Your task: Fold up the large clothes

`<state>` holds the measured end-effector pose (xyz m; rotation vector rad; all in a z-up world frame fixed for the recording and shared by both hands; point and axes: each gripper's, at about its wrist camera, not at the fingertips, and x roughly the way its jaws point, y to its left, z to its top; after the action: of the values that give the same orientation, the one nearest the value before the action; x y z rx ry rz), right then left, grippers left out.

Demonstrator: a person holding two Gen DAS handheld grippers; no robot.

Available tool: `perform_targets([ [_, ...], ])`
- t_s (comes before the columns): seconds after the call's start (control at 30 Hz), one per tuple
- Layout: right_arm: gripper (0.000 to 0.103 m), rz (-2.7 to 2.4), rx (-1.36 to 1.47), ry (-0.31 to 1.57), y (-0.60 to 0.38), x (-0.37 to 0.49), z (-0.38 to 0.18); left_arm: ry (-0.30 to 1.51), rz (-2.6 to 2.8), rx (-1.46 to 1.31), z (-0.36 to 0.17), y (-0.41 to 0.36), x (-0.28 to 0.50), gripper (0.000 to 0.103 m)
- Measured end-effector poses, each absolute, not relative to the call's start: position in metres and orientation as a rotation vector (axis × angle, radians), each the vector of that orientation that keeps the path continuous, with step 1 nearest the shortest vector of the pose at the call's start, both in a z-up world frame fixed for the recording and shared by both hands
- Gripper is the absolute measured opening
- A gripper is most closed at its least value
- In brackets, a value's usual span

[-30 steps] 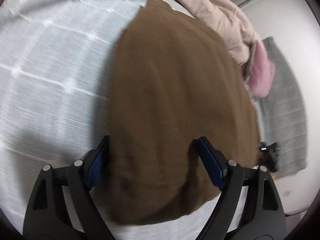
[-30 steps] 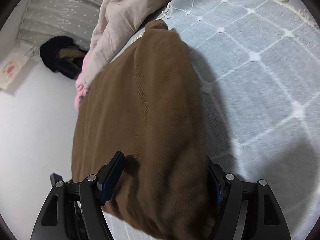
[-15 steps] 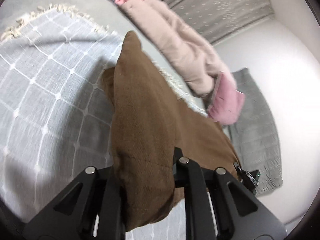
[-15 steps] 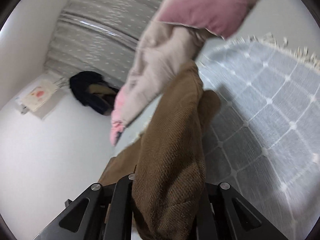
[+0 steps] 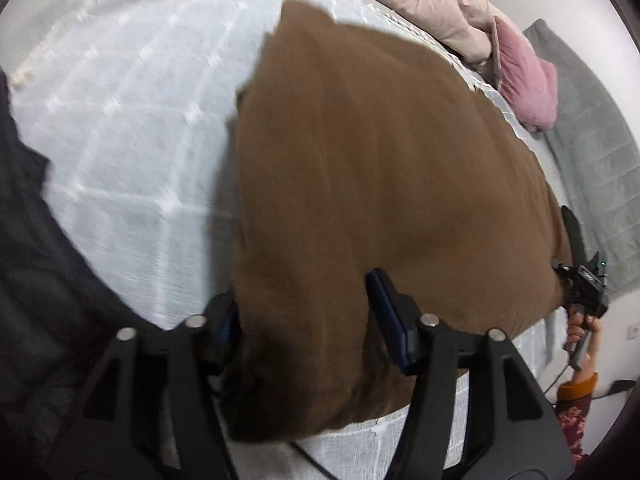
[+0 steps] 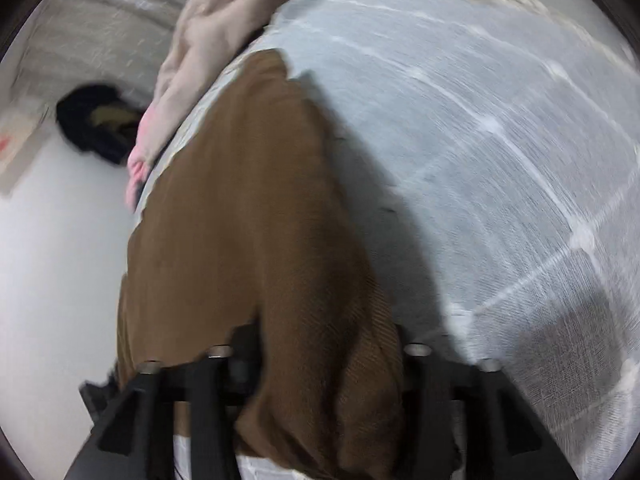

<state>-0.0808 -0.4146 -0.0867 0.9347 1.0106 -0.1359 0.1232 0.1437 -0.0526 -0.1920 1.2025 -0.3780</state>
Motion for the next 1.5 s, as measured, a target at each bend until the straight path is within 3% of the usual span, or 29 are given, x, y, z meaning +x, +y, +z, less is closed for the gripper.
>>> perform_targets([
  [0.13,0.058,-0.237,0.785,1.0,-0.424,-0.071,-0.047,1.054,-0.376,-0.104,-0.006,0.147,0.135,0.074],
  [0.33,0.065,-0.225,0.729,0.92,-0.432,-0.009,-0.016,1.077,-0.342,-0.099,-0.024,0.122,0.208,0.075],
  [0.4,0.065,-0.241,0.729,0.925,-0.431,0.016,-0.024,1.07,-0.282,-0.105,-0.039,0.115,0.23,0.071],
  [0.5,0.063,-0.265,0.815,0.895,-0.44,0.047,-0.043,1.1,-0.307,-0.186,-0.052,0.108,0.256,0.04],
  [0.53,0.05,-0.268,0.832,0.871,-0.442,0.049,-0.046,1.095,-0.323,-0.207,-0.051,0.106,0.26,0.009],
  [0.57,0.016,-0.262,0.826,0.851,-0.44,0.051,-0.046,1.07,-0.331,-0.208,-0.046,0.105,0.259,0.007],
  [0.6,0.008,-0.261,0.804,0.834,-0.437,0.054,-0.043,0.998,-0.323,-0.199,-0.035,0.105,0.253,0.007],
  [0.7,0.007,-0.211,0.73,0.659,-0.423,0.046,-0.013,0.761,-0.358,-0.24,0.003,0.115,0.22,0.007],
  [0.8,0.004,-0.22,0.675,0.512,-0.42,0.03,0.007,0.717,-0.318,-0.245,0.004,0.122,0.214,0.008],
  [0.93,0.004,-0.427,0.584,0.666,-0.438,0.054,-0.028,0.924,-0.132,-0.118,-0.06,0.113,0.251,0.012],
  [1.0,0.006,-0.503,0.564,0.759,-0.442,0.057,-0.051,1.031,-0.051,-0.128,-0.081,0.117,0.263,0.021],
  [1.1,0.008,-0.505,0.548,0.73,-0.428,0.037,-0.045,0.91,-0.011,-0.107,-0.046,0.118,0.243,0.031],
  [1.13,0.01,-0.496,0.509,0.721,-0.418,0.034,-0.037,0.88,-0.017,-0.091,-0.036,0.114,0.237,0.04],
  [1.17,0.019,-0.481,0.449,0.7,-0.4,0.03,-0.024,0.833,-0.039,-0.081,-0.021,0.107,0.224,0.053],
  [1.2,0.023,-0.465,0.418,0.682,-0.387,0.031,-0.017,0.796,-0.076,-0.093,-0.008,0.097,0.211,0.059],
  [1.23,0.038,-0.435,0.386,0.658,-0.366,0.03,-0.007,0.784,-0.109,-0.104,-0.003,0.09,0.205,0.066],
  [1.27,0.056,-0.402,0.365,0.645,-0.347,0.033,-0.001,0.784,-0.173,-0.116,0.003,0.075,0.193,0.067],
  [1.3,0.061,-0.352,0.339,0.64,-0.323,0.035,0.003,0.795,-0.214,-0.115,0.004,0.064,0.187,0.067],
  [1.4,0.065,-0.201,0.276,0.707,-0.256,0.053,-0.002,0.848,-0.32,-0.077,-0.01,0.022,0.158,0.072],
  [1.5,0.065,-0.164,0.218,0.757,-0.221,0.051,-0.023,0.937,-0.266,-0.06,-0.047,0.026,0.152,0.072],
])
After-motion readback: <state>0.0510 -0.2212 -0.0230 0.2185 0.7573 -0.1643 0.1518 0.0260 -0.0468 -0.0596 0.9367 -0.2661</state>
